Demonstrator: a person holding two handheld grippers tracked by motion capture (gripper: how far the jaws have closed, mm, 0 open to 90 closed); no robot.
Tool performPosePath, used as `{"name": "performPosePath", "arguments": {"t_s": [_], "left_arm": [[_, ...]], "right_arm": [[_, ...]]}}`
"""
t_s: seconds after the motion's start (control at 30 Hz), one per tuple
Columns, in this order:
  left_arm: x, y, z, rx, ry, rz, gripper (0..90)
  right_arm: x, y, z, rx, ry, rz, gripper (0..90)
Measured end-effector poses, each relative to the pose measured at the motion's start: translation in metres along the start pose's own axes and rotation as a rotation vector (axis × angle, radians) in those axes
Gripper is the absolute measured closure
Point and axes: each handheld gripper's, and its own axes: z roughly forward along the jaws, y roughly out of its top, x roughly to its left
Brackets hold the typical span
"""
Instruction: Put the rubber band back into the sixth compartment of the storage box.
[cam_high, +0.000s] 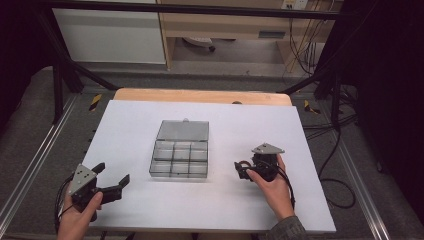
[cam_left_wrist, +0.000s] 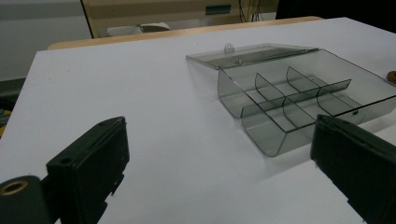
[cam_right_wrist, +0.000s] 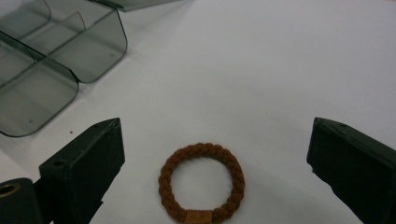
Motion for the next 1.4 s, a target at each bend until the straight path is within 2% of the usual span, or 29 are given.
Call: {"name": "performPosePath", "arguments": {"t_s": [0.2,0.3,0.5,0.7,0.73,0.9,0.93,0.97,1.03,1.1,1.13,1.3,1.4], "left_arm": [[0.000,0.000,0.000,0.002,-0.001,0.000,4.6],[0.001,-0.001,0.000,0.007,0.000,0.002,4.6],[0.001,-0.001,0.000,0.003,-0.001,0.000,4.7],[-0.001,0.000,0.000,-0.003,-0.003,0.004,4.7],[0.000,0.000,0.000,-0.001,-0.004,0.007,4.7],[0.001,0.000,0.001,0.002,-0.002,0.000,4.7],[0.000,0.000,0.001,0.002,-0.002,0.001,4.7],[0.000,0.000,0.001,0.002,-0.002,0.001,4.7],[0.000,0.000,0.001,0.005,-0.001,0.008,4.7],[0.000,0.000,0.001,0.004,-0.001,0.008,4.7],[0.000,0.000,0.001,0.005,-0.002,0.007,4.7],[0.000,0.000,0.001,0.012,-0.004,0.008,4.8],[-0.001,-0.001,0.002,0.013,-0.006,0.008,4.8]], "right_arm": [[-0.002,-0.006,0.002,0.039,-0.020,0.020,7.6],[-0.002,-0.008,0.002,0.054,-0.007,0.041,8.1],[-0.002,-0.011,0.004,0.084,-0.004,0.023,9.2],[-0.006,-0.013,0.001,0.077,0.001,0.037,15.4],[-0.008,-0.013,0.000,0.073,-0.002,0.039,20.8],[-0.011,-0.012,-0.002,0.043,-0.004,0.048,26.7],[-0.012,-0.013,-0.003,0.032,-0.013,0.043,31.2],[-0.012,-0.013,-0.003,0.032,-0.013,0.043,31.2],[-0.016,-0.013,-0.005,0.025,-0.025,0.052,37.1],[-0.017,-0.014,-0.005,0.025,-0.029,0.059,39.2],[-0.020,-0.015,-0.005,0.029,-0.017,0.076,45.0],[-0.020,-0.017,-0.004,0.045,-0.009,0.070,53.8],[-0.018,-0.019,0.000,0.076,-0.012,0.063,61.2]]}}
